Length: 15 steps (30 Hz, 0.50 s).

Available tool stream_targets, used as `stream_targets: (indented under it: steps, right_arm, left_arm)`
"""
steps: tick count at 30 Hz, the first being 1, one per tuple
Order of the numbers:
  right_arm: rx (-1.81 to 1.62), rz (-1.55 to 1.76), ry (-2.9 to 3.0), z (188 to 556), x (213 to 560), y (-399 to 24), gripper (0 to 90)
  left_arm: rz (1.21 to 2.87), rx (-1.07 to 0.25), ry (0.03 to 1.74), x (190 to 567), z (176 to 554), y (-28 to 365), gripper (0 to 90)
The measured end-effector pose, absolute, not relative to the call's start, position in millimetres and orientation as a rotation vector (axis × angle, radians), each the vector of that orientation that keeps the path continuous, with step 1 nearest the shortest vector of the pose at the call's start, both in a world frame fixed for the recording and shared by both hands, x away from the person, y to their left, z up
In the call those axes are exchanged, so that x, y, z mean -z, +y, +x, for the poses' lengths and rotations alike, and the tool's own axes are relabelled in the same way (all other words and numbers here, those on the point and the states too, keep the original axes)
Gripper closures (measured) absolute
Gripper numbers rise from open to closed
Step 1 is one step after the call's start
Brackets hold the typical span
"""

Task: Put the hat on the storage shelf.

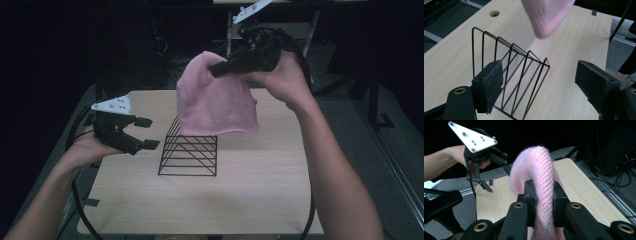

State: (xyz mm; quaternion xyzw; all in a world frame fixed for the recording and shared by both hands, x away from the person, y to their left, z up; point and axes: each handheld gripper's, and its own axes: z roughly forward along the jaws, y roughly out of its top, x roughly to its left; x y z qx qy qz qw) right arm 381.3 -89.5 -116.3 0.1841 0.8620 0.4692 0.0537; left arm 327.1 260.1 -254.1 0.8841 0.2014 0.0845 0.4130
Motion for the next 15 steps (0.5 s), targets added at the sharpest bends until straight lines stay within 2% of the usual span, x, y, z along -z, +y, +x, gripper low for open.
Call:
stream_targets:
  steps: [9, 15]
  right_arm:
    - [-1.447, 0.479, 2.635, 386.6, 113.5, -63.1, 78.3]
    - [-1.470, 0.452, 2.642, 390.1, 115.8, -46.2, 78.4]
  left_arm:
    - [2.222, -0.190, 0.497, 248.1, 339.3, 255.9, 24.6]
    - [2.180, -0.097, 0.547, 250.8, 350.9, 263.3, 36.8]
